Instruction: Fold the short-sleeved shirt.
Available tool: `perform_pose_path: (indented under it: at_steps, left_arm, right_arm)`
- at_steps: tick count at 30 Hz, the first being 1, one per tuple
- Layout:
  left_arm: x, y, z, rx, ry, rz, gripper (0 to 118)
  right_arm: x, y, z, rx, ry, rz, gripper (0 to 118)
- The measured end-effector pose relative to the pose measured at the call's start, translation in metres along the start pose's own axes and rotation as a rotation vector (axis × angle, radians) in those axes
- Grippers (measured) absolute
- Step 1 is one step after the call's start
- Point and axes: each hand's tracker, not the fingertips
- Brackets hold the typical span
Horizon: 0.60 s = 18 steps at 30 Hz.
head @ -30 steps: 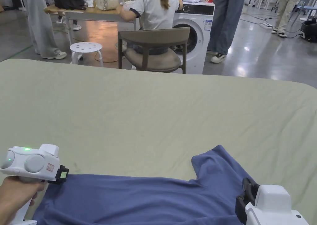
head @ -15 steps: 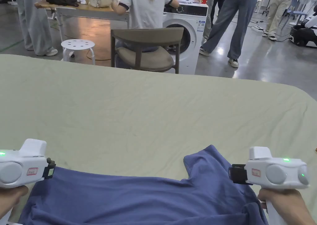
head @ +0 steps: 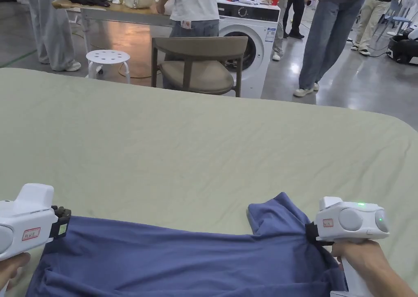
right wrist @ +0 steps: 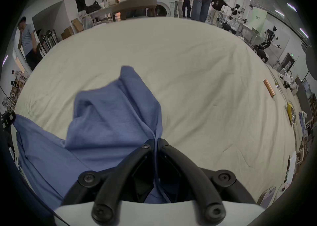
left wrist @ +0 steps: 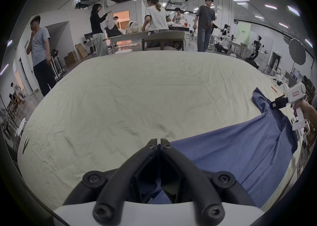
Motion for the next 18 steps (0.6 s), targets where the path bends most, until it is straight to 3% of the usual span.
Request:
perform_pose_path:
  at_steps: [3,12,18]
  left_arm:
    - [-0.006,0.000,0.006,0.016,-0.010,0.011,0]
    - [-0.019,-0.012,0.052,0.087,-0.040,0.052,0]
    - [-0.028,-0.035,0.087,0.109,-0.063,0.022,0]
  right_arm:
    - [0.001,-0.005,0.031,0.088,0.028,-0.034,2]
    - [0.003,-0.043,0.148,0.253,0.056,-0.010,2]
    - [0.001,-0.088,0.195,0.271,0.041,0.058,2]
